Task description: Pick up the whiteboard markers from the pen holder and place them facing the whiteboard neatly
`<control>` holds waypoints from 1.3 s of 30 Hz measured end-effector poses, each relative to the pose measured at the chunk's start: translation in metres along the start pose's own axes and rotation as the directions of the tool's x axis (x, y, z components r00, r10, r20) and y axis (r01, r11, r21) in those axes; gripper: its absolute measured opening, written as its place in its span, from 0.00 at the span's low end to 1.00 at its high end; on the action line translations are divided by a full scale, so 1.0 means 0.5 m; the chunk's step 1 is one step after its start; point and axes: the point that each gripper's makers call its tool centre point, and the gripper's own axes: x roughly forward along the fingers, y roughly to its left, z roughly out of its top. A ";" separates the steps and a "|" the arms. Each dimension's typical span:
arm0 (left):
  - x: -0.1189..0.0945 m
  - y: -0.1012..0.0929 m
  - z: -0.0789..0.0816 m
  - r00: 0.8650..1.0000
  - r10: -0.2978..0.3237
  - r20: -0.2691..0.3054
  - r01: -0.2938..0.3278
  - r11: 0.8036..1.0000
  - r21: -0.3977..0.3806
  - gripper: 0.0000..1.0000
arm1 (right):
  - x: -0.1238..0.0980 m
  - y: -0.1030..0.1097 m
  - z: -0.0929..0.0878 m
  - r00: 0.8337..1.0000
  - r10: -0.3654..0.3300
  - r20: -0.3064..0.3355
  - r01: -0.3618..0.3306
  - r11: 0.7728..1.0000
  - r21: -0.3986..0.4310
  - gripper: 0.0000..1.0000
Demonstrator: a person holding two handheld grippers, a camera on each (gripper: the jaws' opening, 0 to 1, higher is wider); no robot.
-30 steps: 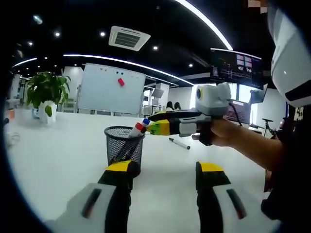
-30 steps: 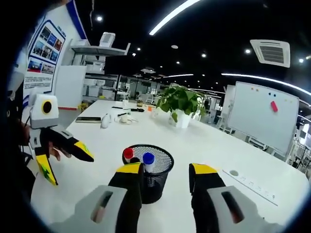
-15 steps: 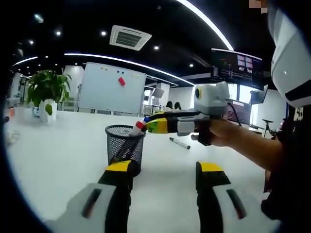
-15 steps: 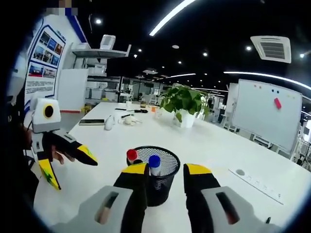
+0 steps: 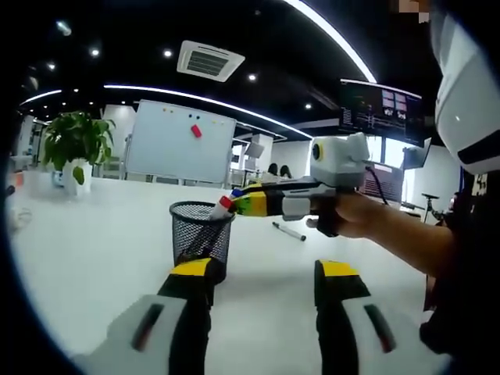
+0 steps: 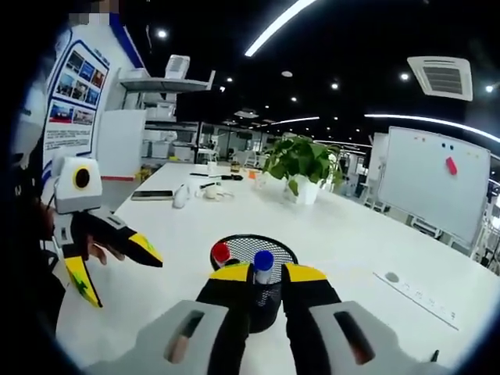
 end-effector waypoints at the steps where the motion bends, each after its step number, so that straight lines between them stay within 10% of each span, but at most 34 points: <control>1: 0.000 0.001 0.000 1.000 0.000 0.001 0.000 1.000 -0.003 0.53 | -0.001 0.002 0.001 1.000 0.003 0.002 -0.003 1.000 0.011 0.17; 39: 0.002 -0.009 -0.004 1.000 -0.009 -0.005 0.008 1.000 -0.008 0.53 | -0.023 0.000 0.022 1.000 0.010 -0.005 -0.009 0.995 0.101 0.13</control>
